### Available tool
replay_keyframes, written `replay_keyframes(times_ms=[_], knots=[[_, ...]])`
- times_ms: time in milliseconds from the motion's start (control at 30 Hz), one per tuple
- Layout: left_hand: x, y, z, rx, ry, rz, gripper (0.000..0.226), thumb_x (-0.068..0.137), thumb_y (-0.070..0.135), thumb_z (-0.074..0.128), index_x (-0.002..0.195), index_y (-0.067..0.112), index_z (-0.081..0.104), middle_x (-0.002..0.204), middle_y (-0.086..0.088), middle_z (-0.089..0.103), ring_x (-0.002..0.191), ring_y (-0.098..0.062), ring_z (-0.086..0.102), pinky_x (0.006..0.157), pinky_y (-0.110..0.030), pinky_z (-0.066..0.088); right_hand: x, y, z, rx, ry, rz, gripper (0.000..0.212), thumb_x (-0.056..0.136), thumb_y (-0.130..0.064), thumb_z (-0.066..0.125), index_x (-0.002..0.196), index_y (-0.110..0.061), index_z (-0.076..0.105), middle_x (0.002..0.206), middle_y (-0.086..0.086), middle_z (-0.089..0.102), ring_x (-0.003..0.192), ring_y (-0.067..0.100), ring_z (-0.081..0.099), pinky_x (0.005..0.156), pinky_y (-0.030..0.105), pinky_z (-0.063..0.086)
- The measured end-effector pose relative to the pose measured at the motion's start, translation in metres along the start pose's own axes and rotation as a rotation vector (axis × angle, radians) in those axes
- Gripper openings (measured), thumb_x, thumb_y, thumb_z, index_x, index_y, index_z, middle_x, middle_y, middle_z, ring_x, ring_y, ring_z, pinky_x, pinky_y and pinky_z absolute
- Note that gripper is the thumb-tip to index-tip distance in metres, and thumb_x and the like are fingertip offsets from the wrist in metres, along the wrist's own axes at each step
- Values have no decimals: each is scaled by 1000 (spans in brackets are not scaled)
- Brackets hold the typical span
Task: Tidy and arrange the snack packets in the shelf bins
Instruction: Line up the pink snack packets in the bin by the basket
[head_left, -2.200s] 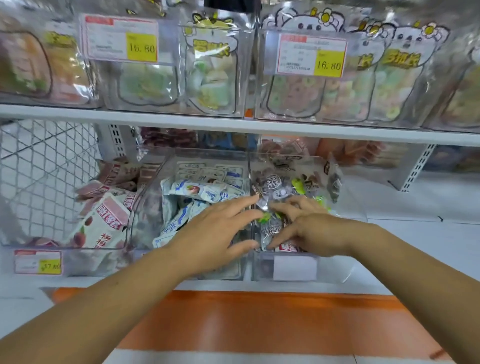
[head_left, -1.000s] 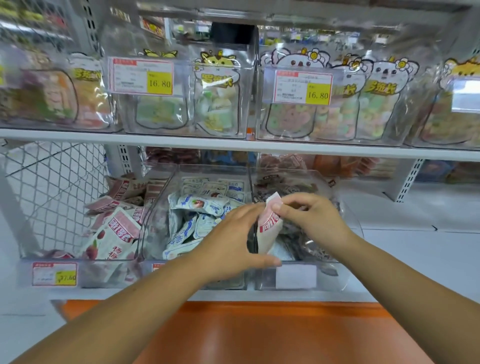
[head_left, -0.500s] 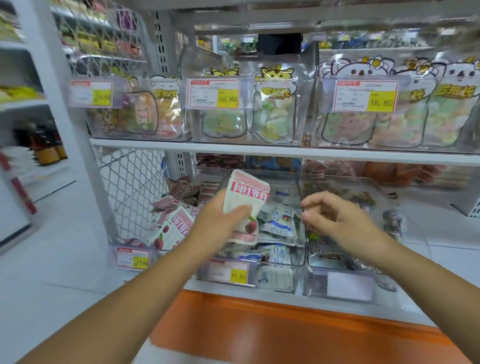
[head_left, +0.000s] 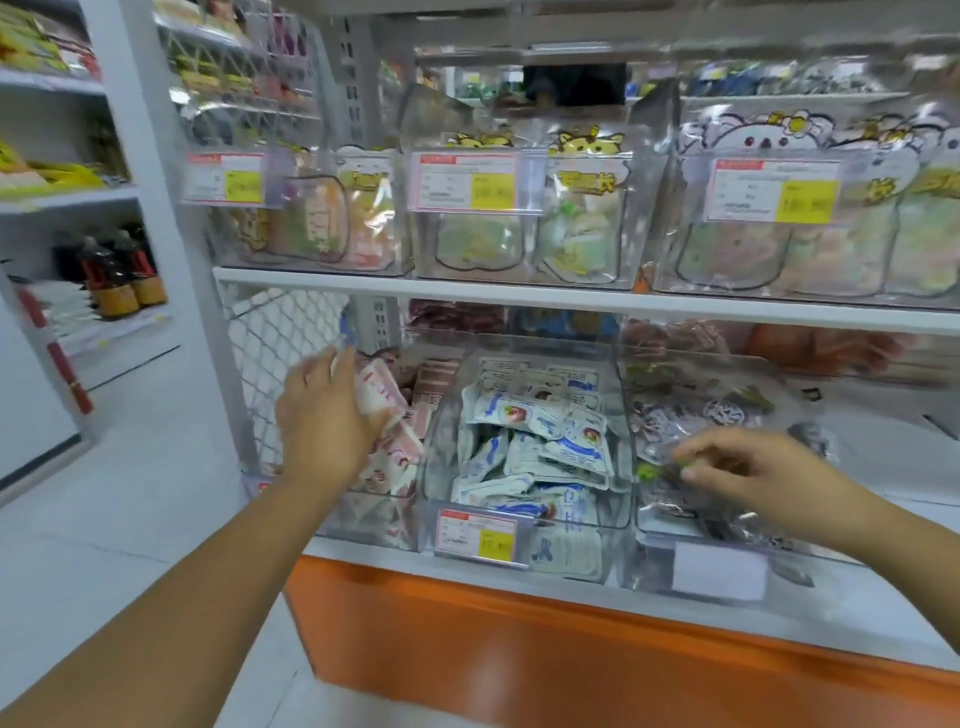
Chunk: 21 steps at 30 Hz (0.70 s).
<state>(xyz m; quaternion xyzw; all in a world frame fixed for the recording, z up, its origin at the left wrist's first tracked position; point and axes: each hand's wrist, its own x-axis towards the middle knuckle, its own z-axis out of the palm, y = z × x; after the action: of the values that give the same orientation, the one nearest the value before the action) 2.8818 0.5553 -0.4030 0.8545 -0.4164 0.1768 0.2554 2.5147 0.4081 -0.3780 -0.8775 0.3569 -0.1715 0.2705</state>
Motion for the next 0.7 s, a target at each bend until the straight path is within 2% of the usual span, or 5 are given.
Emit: replay_keyframes(times_ms=[100,200,300,467,700], knots=[[-4,43,-7,-171,61,264,58,86,33,69,137,14,50,138,-8,52,128,-28,41,108,-41,32,1,7,-4,-32,-88,6,13,89,-25,66,92,-37,71,87,-21,71,80,-3,64,70,11,48],[-29,98,-5,-317,-177,533,49,93,40,57,139,25,48,144,6,47,132,-14,39,108,-26,25,5,11,1,-147,-210,-35,14,91,-27,64,98,-37,71,94,-29,66,88,-14,59,75,5,43],[-56,140,11,-305,-448,756,60,95,52,45,149,34,27,157,17,19,143,-2,17,114,-22,14,13,16,11,-306,-340,-106,20,92,-24,63,108,-31,72,94,-33,60,85,-23,52,77,1,37],[-58,158,41,-240,-524,866,65,97,56,38,152,40,8,158,25,-9,145,1,-1,117,-28,10,31,29,21,-429,-430,-174,33,92,-24,63,121,-37,65,150,-13,37,133,4,33,112,32,31],[-55,152,51,-256,-440,903,62,91,64,36,147,45,19,157,27,-2,143,2,7,110,-18,2,49,35,31,-650,-394,-195,49,83,-22,67,124,-38,45,136,-13,36,122,15,38,95,32,39]])
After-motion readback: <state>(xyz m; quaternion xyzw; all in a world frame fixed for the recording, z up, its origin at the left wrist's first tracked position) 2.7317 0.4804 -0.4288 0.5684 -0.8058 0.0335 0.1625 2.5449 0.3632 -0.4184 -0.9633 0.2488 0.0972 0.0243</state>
